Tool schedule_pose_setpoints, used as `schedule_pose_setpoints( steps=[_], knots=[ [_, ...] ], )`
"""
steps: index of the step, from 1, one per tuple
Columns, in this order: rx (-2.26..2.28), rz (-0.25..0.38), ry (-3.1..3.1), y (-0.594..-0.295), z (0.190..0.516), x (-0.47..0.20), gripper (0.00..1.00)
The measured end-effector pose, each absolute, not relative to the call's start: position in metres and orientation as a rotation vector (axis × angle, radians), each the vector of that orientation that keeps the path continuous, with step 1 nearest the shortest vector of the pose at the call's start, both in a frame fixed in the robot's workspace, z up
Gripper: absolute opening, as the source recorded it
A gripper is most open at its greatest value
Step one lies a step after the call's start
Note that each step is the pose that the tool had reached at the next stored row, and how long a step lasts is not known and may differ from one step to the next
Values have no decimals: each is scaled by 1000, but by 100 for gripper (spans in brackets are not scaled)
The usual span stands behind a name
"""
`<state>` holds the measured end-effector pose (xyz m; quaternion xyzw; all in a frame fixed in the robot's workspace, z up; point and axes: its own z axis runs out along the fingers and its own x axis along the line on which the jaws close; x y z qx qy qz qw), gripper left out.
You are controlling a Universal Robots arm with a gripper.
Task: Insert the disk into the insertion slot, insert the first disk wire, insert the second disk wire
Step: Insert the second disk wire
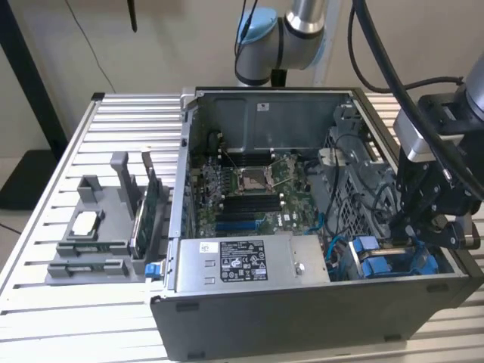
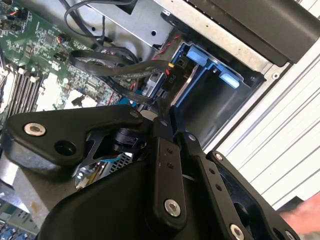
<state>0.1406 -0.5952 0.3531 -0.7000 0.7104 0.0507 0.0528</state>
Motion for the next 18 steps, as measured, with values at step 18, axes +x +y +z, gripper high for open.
schedule_pose_setpoints(
  steps=[18],
  knots=[
    [-2126,159,2157,-589,348,141,16]
  ],
)
